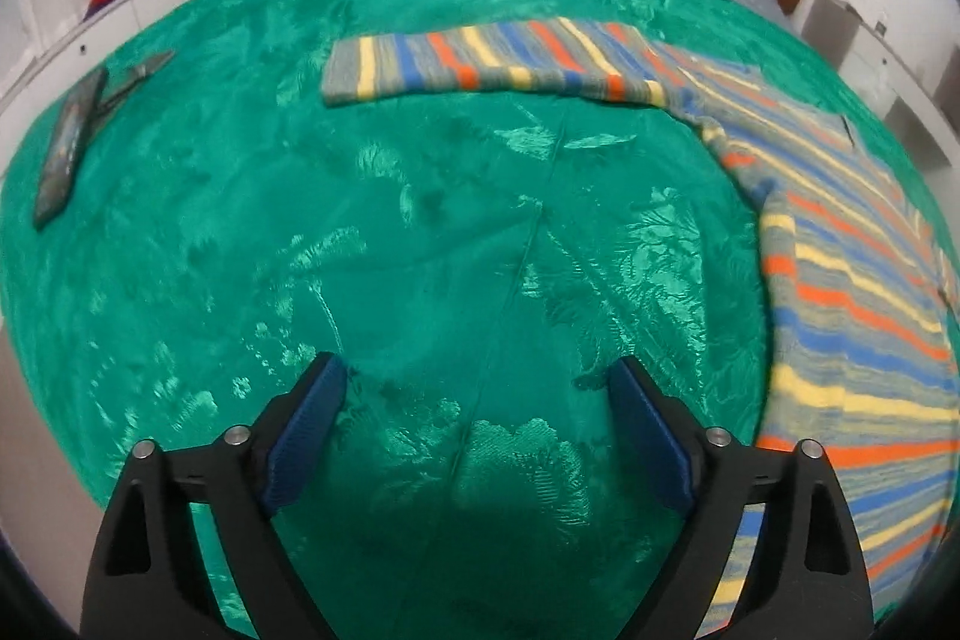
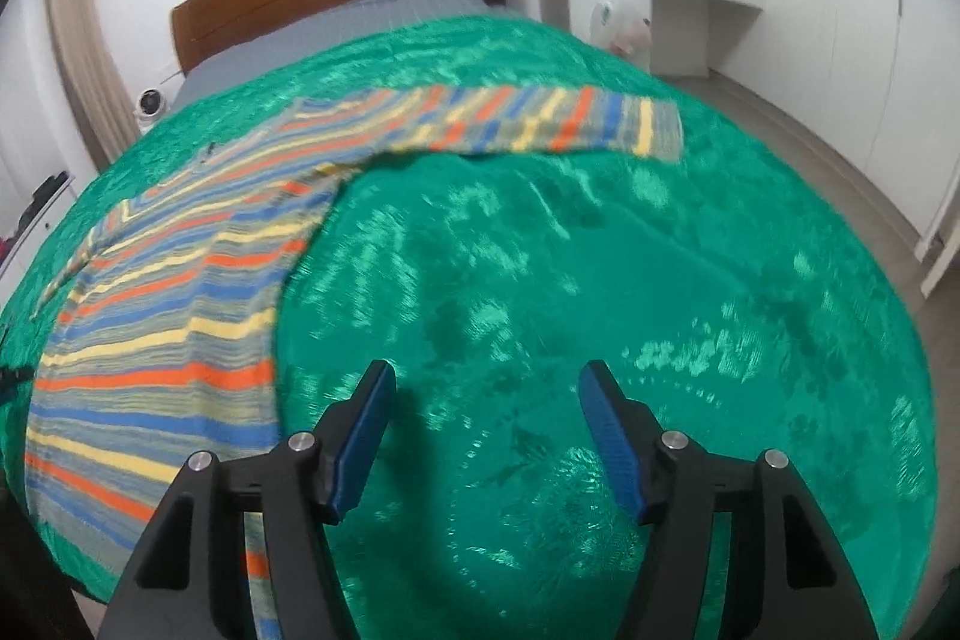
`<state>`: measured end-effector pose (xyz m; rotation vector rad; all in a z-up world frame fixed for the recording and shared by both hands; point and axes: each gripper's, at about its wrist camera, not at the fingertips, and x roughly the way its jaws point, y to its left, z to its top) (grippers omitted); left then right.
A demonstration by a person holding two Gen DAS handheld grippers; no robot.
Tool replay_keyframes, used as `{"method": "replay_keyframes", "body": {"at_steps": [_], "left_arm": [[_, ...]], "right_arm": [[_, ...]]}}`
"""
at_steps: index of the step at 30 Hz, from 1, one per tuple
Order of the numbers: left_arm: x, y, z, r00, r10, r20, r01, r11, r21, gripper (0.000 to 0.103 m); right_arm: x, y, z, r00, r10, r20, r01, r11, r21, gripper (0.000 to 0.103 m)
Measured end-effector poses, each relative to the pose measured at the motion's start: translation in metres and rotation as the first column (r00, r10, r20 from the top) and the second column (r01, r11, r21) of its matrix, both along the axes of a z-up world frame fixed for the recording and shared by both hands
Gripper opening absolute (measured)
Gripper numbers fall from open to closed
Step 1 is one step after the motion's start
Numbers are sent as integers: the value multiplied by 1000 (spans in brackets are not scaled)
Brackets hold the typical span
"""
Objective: Fold small clothes
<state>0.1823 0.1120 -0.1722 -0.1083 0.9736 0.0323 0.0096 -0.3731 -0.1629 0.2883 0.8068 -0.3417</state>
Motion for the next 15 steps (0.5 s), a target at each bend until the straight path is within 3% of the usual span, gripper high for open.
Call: {"method": "replay_keyframes", "body": {"at_steps": [3,8,15], "left_arm": [[-1,2,-4,1000,-13,22,14,1000,-17,102],[-7,-11,-13,997,-47,56,42,995,87,103],[-9,-9,-14,997,-44,67,39,996,80,103]], "right_arm": [[1,-3,-7,1000,-13,-11,14,1000,21,64],[1,-6,-15,1000,-19,-6,19,998,64,72],[4,-1,-22,1000,-10,9,9,998,61,84]]}}
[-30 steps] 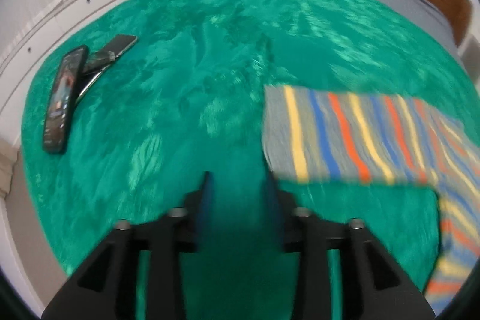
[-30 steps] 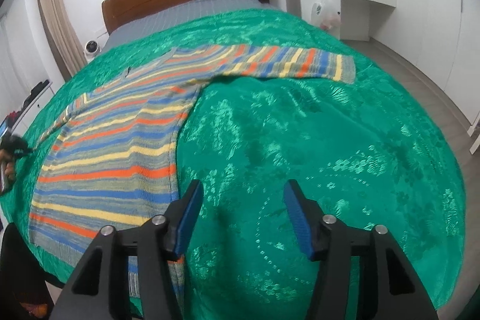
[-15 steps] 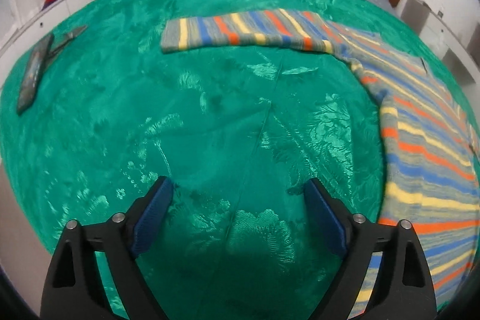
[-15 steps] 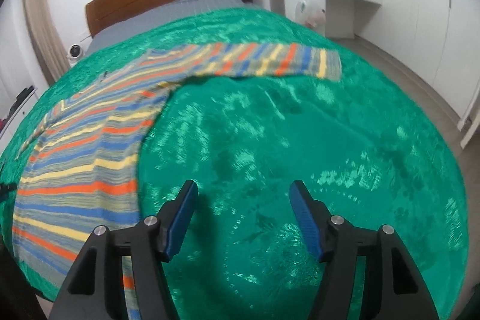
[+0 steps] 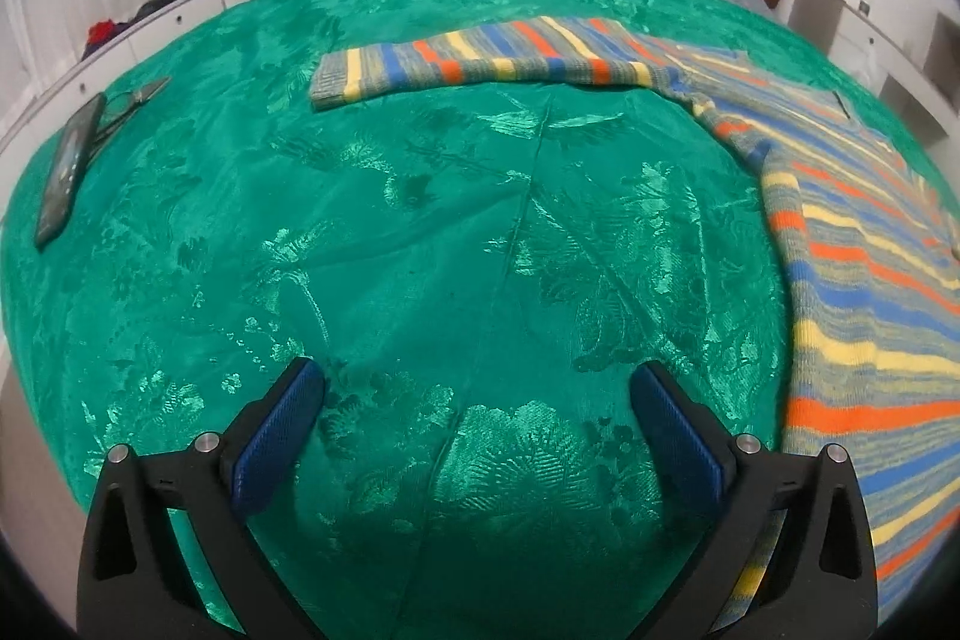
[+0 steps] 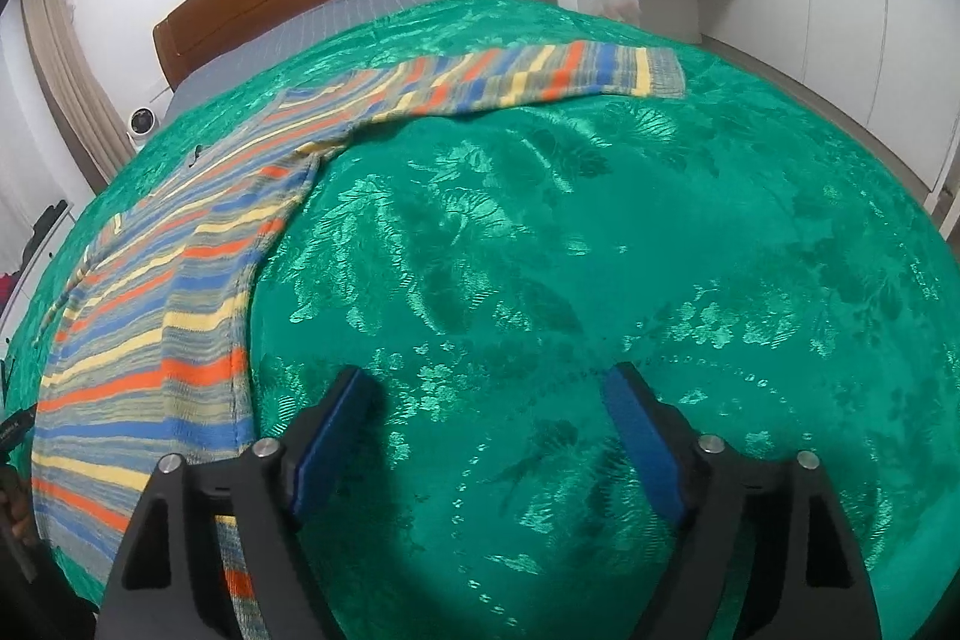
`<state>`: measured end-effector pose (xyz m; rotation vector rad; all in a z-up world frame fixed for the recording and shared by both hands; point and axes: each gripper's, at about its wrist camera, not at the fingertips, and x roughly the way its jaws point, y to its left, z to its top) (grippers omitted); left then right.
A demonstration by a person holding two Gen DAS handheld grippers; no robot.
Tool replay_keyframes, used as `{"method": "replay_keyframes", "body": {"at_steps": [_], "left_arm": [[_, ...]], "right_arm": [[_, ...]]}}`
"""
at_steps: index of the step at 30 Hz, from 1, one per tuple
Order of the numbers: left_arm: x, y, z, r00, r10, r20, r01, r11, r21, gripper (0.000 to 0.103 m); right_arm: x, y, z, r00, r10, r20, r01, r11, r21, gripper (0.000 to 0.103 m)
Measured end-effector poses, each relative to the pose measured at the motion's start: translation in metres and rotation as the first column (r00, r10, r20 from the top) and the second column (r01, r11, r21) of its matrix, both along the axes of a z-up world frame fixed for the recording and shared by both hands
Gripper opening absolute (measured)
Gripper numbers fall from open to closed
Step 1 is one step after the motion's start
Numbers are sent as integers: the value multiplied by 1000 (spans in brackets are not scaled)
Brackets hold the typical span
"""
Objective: Fold small clothes
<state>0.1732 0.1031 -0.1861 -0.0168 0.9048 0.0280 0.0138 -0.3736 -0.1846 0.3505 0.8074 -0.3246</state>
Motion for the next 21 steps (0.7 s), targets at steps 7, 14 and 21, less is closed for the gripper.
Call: {"method": "replay_keyframes", "body": {"at_steps": [7,14,21], "left_arm": [[-3,1,-1,1000,-7,20,7,1000,-8,103],[-4,0,0,1000,0,23,0,1000,-14,103],[-2,-2,-1,1000,-6,18,6,1000,5,103]], "right_arm": [[5,6,-3,1000,22,-3,-22,1000,-21,93],[8,14,-7,999,42,-18,-43,997,-57,101],[9,16,-8,999,45,-18,-46,997,-67,103]]}}
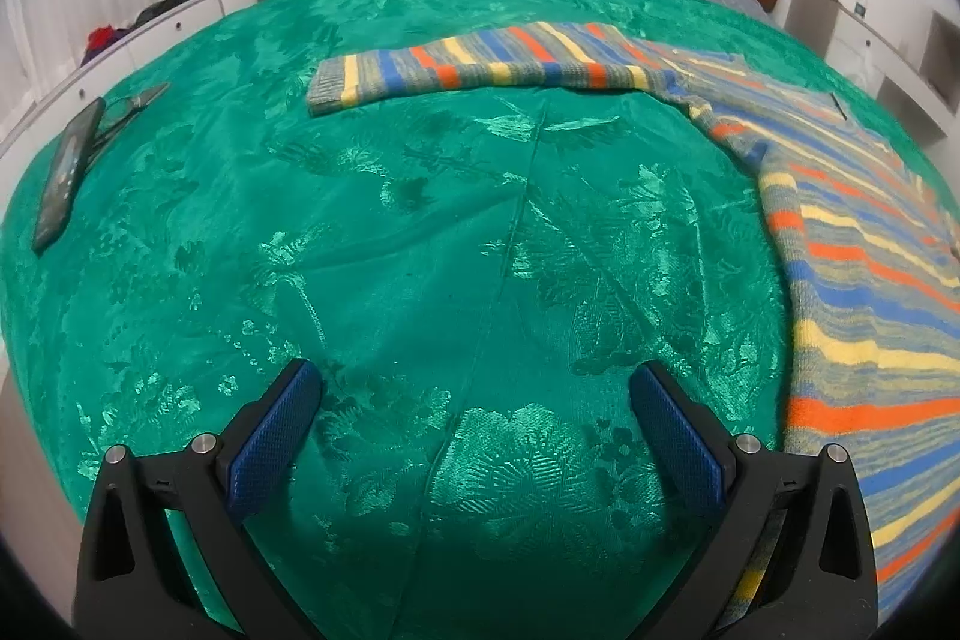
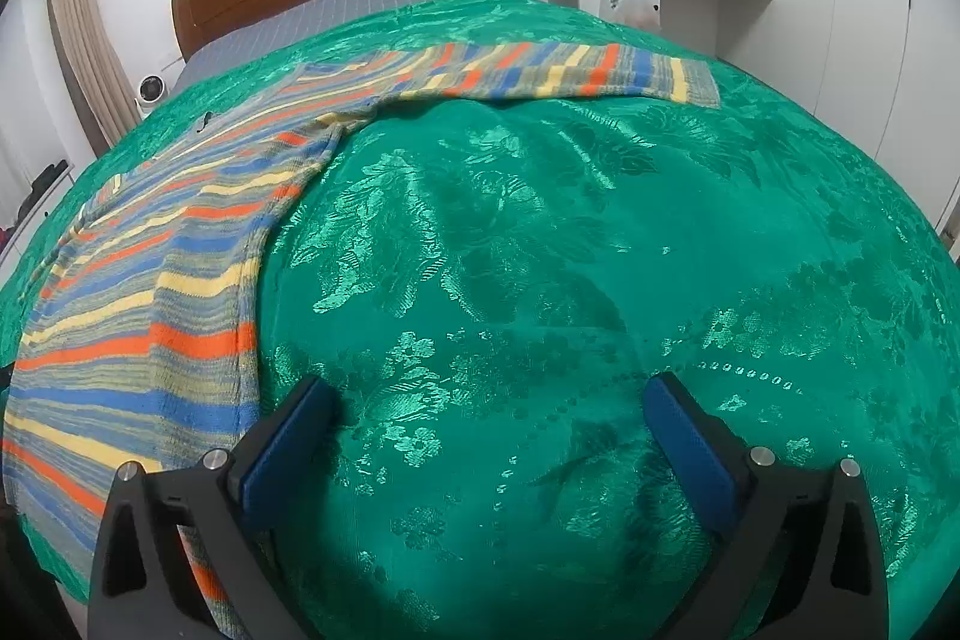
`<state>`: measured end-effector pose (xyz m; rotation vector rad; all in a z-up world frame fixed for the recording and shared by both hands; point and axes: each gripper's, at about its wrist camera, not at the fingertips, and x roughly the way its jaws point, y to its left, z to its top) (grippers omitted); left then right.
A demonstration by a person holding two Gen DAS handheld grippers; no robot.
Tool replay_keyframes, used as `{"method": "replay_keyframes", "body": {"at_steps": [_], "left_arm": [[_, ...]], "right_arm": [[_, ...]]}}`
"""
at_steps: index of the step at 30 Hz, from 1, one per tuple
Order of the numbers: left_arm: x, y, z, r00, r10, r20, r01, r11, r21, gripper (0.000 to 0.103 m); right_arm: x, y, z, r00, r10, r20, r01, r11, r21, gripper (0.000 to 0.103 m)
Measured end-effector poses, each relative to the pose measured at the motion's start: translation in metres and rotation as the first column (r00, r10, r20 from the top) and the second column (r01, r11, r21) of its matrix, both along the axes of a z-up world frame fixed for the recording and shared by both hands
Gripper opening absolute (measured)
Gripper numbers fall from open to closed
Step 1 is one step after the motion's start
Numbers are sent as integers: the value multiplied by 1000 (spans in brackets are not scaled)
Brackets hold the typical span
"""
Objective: Fold small clothes
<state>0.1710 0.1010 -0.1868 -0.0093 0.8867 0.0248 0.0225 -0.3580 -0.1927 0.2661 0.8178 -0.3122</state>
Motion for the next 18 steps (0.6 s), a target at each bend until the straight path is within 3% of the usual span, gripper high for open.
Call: {"method": "replay_keyframes", "body": {"at_steps": [18], "left_arm": [[-2,-5,-2,1000,-10,8,9,999,43,103]], "right_arm": [[2,2,-1,1000,-2,-11,1,1000,-23,103]]}}
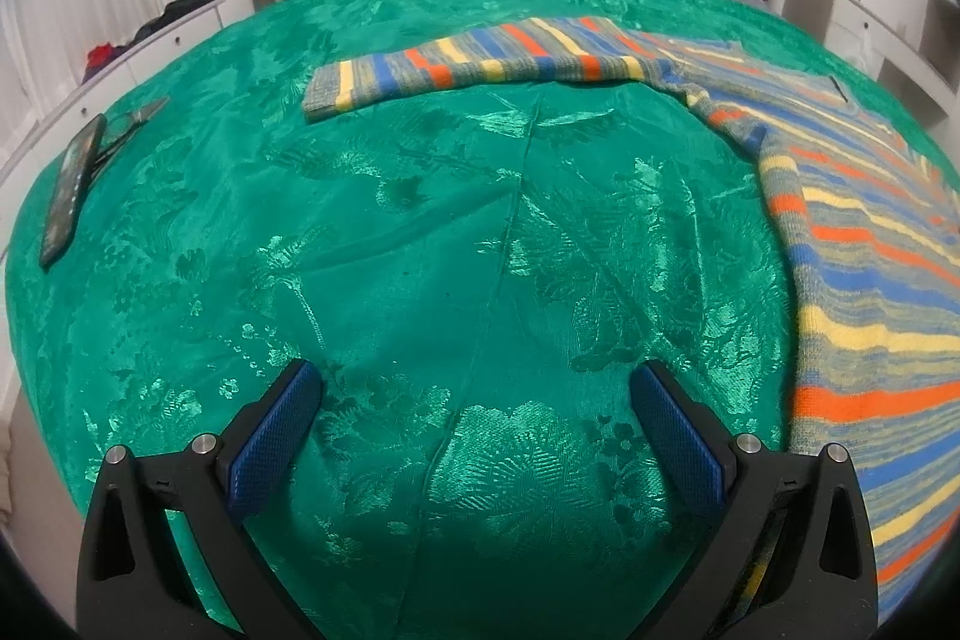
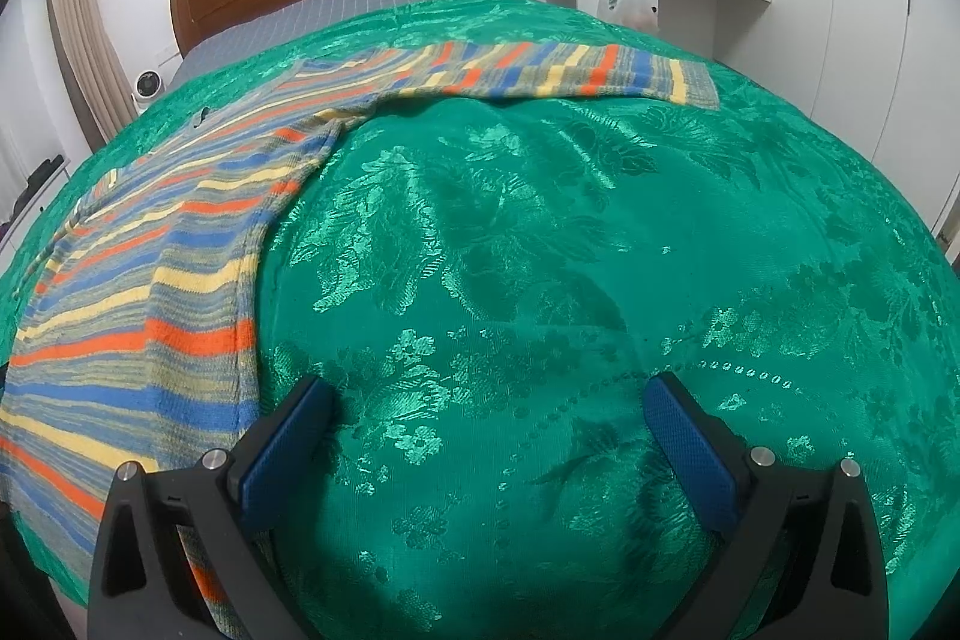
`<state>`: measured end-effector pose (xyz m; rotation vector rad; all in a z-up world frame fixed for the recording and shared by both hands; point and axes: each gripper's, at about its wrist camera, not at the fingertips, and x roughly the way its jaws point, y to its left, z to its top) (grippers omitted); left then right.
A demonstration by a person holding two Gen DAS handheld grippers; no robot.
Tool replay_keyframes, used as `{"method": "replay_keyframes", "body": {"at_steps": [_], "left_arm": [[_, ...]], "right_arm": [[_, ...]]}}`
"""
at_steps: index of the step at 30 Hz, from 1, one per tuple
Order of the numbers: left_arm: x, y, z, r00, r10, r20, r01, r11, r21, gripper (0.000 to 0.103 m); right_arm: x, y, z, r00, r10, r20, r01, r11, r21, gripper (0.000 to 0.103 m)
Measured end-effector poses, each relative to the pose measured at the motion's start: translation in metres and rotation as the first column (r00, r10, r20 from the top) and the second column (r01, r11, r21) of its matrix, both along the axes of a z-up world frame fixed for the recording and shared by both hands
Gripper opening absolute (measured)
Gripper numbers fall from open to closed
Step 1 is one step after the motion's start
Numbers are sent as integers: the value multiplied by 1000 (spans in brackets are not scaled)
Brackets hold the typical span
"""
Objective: Fold small clothes
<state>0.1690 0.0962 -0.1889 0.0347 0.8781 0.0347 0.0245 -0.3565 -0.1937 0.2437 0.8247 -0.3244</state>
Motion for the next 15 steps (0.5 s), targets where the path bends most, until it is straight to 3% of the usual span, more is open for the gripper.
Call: {"method": "replay_keyframes", "body": {"at_steps": [15], "left_arm": [[-1,0,0,1000,-2,10,2,1000,5,103]], "right_arm": [[0,2,0,1000,-3,-2,3,1000,-15,103]]}}
